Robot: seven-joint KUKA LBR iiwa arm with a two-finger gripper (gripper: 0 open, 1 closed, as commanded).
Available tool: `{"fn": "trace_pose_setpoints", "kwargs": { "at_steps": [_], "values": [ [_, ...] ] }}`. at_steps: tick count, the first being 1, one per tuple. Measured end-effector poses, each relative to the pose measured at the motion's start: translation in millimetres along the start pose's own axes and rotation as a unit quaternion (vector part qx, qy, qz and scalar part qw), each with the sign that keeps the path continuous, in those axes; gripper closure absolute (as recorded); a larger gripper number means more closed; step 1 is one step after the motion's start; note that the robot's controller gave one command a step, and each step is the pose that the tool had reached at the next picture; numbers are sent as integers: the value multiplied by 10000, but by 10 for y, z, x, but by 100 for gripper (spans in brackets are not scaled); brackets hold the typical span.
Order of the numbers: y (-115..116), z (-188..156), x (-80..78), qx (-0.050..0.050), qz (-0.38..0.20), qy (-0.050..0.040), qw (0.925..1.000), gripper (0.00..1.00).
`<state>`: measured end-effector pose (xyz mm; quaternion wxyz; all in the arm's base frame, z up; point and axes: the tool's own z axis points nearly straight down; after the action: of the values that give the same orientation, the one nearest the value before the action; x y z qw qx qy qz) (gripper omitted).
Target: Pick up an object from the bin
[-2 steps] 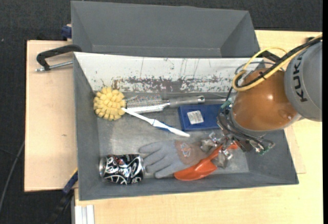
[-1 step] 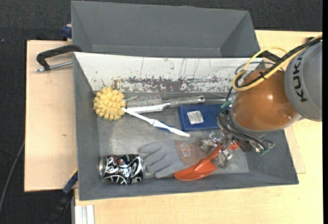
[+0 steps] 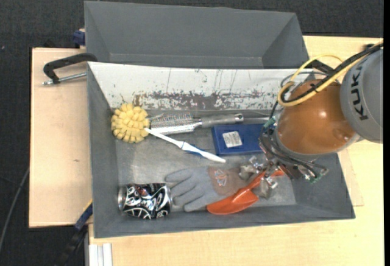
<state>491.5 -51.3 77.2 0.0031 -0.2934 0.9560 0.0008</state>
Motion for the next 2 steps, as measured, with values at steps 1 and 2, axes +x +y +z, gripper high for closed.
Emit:
{"fn": "trace_pose_setpoints", "kwargs": {
  "at_steps": [1, 2],
  "values": [
    [-8, -101, -15, 17, 1, -24, 10000, 100],
    [-7, -136, -18, 15, 0, -23, 10000, 100]
  ]
}}
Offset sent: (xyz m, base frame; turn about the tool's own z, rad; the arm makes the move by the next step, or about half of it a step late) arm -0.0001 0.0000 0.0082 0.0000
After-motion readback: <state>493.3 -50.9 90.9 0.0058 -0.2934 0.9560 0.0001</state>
